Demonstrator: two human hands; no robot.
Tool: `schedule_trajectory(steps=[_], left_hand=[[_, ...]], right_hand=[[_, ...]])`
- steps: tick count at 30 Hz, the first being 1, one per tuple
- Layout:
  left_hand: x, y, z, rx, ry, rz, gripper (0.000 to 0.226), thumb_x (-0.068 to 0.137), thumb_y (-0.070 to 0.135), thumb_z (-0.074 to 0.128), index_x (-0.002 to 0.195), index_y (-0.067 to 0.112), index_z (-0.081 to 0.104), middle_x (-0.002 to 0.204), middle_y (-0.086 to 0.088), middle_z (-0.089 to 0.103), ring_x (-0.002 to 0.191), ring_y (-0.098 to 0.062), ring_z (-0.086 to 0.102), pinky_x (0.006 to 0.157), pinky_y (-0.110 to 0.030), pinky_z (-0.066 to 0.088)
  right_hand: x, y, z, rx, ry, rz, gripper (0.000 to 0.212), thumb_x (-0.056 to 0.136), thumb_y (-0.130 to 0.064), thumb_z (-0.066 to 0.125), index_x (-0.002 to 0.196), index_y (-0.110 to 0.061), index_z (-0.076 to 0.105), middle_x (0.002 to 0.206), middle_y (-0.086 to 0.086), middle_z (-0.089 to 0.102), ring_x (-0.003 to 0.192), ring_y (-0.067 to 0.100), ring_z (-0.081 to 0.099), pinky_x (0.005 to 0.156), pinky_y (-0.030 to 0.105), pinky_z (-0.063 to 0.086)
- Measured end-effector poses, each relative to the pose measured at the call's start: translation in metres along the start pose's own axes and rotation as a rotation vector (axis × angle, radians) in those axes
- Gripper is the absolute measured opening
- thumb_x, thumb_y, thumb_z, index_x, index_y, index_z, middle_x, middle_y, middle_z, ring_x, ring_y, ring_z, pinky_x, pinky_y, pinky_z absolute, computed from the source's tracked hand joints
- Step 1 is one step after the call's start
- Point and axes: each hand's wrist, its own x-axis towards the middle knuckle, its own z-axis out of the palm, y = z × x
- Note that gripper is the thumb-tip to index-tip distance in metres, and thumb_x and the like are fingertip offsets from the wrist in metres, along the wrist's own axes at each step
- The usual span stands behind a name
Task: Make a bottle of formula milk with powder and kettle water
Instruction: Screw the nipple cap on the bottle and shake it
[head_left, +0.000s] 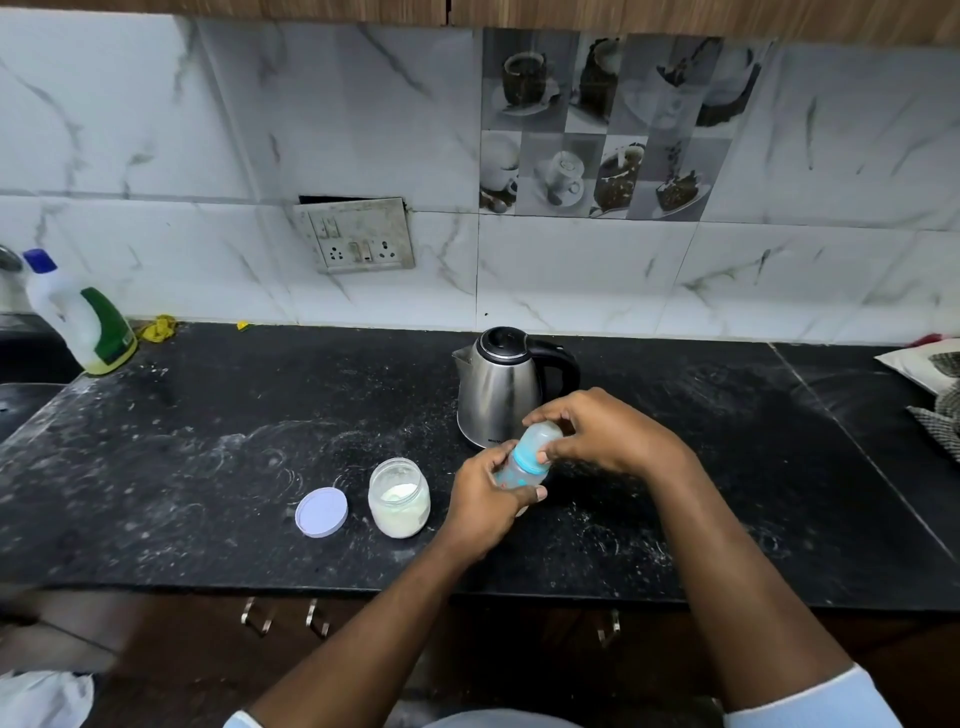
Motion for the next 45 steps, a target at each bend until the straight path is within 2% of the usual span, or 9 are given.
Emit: schedule_trajectory(steps=[5, 9, 13, 19, 25, 32, 36, 40, 45], left_hand=[[-0.003, 0.002, 0.001, 0.001, -0.006, -0.021, 0.048, 0.071, 0.001, 0.089, 0.113, 0.018, 0.075, 0.103, -0.006, 0.079, 0.090, -0.012, 0.072, 0.084, -0.032, 0.058], [-0.005, -0.002, -0.004, 0.055, -0.017, -0.003, 0.051, 0.069, 0.007, 0.091, 0.115, 0.022, 0.076, 0.102, 0.001, 0.080, 0.096, -0.020, 0.076, 0.089, -0.039, 0.060], [-0.007, -0.005, -0.005, -0.077, -0.014, -0.035, 0.051, 0.074, 0.005, 0.089, 0.121, 0.019, 0.074, 0.109, -0.004, 0.080, 0.105, -0.025, 0.075, 0.096, -0.041, 0.058], [0.002, 0.009, -0.016, -0.218, -0.117, -0.093, 0.052, 0.080, -0.003, 0.084, 0.127, 0.014, 0.071, 0.113, -0.009, 0.079, 0.107, -0.023, 0.074, 0.097, -0.037, 0.058], [0.012, 0.006, -0.022, -0.270, -0.125, -0.170, 0.082, 0.078, -0.002, 0.086, 0.148, 0.017, 0.047, 0.112, -0.010, 0.078, 0.108, -0.023, 0.074, 0.100, -0.038, 0.057], [0.001, -0.005, -0.021, -0.363, -0.100, -0.206, 0.059, 0.084, 0.025, 0.080, 0.136, 0.013, 0.058, 0.116, -0.015, 0.077, 0.114, -0.030, 0.072, 0.102, -0.049, 0.056], [-0.013, -0.039, -0.021, 0.227, 0.014, -0.010, 0.027, 0.105, 0.038, 0.058, 0.121, 0.020, 0.071, 0.118, 0.004, 0.076, 0.113, -0.006, 0.067, 0.102, -0.034, 0.051], [-0.028, -0.095, -0.027, 0.762, -0.095, 0.100, 0.056, 0.107, 0.048, 0.045, 0.152, 0.016, 0.048, 0.162, -0.004, 0.043, 0.156, -0.021, 0.026, 0.128, -0.034, 0.018], [-0.047, -0.137, -0.025, 1.208, -0.199, 0.212, 0.075, 0.104, 0.062, 0.032, 0.163, 0.014, 0.027, 0.172, -0.005, 0.010, 0.160, -0.028, 0.004, 0.127, -0.044, -0.004]], right_hand=[[0.000, -0.005, 0.001, -0.042, -0.003, 0.035, 0.042, 0.086, -0.021, 0.081, 0.127, -0.021, 0.073, 0.122, -0.006, 0.074, 0.105, 0.008, 0.068, 0.087, 0.023, 0.051], [0.003, -0.005, 0.008, -0.049, -0.016, 0.065, 0.029, 0.085, -0.026, 0.082, 0.112, -0.022, 0.075, 0.106, -0.006, 0.075, 0.092, 0.009, 0.069, 0.085, 0.036, 0.059], [0.006, 0.003, 0.034, 0.183, 0.099, 0.037, 0.031, 0.088, -0.031, 0.077, 0.118, -0.032, 0.072, 0.103, -0.013, 0.074, 0.082, -0.001, 0.066, 0.082, 0.027, 0.056], [-0.005, 0.014, 0.074, 1.087, 0.186, 0.072, 0.052, 0.100, -0.015, 0.067, 0.146, -0.035, 0.052, 0.127, 0.008, 0.072, 0.119, 0.023, 0.070, 0.100, 0.040, 0.058], [-0.011, 0.027, 0.077, 1.129, 0.102, 0.016, 0.077, 0.097, 0.001, 0.066, 0.155, -0.041, 0.038, 0.142, 0.003, 0.066, 0.130, 0.028, 0.063, 0.109, 0.041, 0.051], [-0.008, 0.034, 0.085, 1.058, 0.131, 0.020, 0.087, 0.089, 0.005, 0.076, 0.153, -0.038, 0.036, 0.128, 0.017, 0.072, 0.122, 0.032, 0.068, 0.104, 0.042, 0.055], [-0.001, 0.040, 0.087, 1.130, 0.301, 0.042, 0.089, 0.086, 0.014, 0.073, 0.152, -0.035, 0.039, 0.131, 0.019, 0.068, 0.114, 0.028, 0.071, 0.099, 0.042, 0.058], [-0.005, 0.046, 0.086, 1.350, 0.386, 0.044, 0.086, 0.083, 0.002, 0.075, 0.150, -0.042, 0.043, 0.127, 0.017, 0.068, 0.115, 0.028, 0.067, 0.101, 0.046, 0.056], [-0.012, 0.045, 0.085, 1.436, 0.326, 0.013, 0.085, 0.085, 0.000, 0.071, 0.149, -0.048, 0.041, 0.126, 0.022, 0.067, 0.117, 0.030, 0.065, 0.107, 0.053, 0.051]])
